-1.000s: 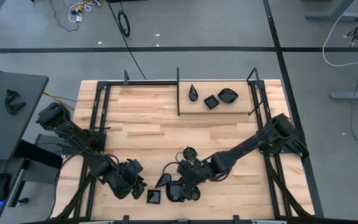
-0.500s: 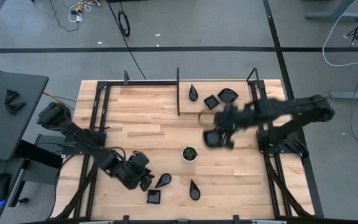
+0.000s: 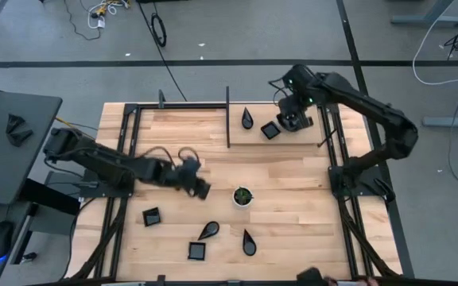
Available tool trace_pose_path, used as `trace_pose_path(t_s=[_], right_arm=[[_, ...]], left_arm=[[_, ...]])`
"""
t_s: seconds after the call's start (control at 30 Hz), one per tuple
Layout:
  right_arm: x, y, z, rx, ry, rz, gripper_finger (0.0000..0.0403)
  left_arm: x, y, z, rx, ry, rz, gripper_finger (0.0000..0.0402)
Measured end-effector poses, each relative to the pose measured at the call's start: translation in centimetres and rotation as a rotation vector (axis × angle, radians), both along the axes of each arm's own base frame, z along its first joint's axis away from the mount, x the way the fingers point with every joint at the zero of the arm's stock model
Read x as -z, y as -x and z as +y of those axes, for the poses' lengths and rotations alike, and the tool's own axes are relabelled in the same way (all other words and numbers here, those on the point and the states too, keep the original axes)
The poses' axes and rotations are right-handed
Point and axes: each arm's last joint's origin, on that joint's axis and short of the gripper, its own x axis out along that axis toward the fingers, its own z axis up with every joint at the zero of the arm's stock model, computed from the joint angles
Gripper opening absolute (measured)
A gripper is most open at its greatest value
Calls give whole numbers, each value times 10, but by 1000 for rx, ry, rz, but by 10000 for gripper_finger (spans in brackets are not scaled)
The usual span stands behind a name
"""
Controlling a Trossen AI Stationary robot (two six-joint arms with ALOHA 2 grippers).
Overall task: Pick & Place Mini shaped plates
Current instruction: Stack the leaf shaped plate on top of the leaf shaped plate on the shelf, then stack the drop shaped plate on top of the drop shaped plate on the shelf
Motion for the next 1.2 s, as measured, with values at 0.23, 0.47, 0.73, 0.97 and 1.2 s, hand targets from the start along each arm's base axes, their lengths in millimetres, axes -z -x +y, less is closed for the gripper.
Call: trace_pose_path(t_s=[0.23,0.47,0.73,0.97,1.2], right_arm=[[46,0,-56,-85,-107,142,0],[75,-1,-78,-72,-191,187,0],[80,4,-86,-26,-211,183,28],[79,3,-91,47,-190,137,81],[73,-4,-83,433,-248,3,121]], left_arm=[[-22,0,51,-155,-42,-110,165],[-31,-2,76,-209,-95,-177,165],[-31,-1,94,-186,-120,-162,165],[-31,1,106,-157,-112,-158,165],[-31,1,108,-158,-108,-157,165]])
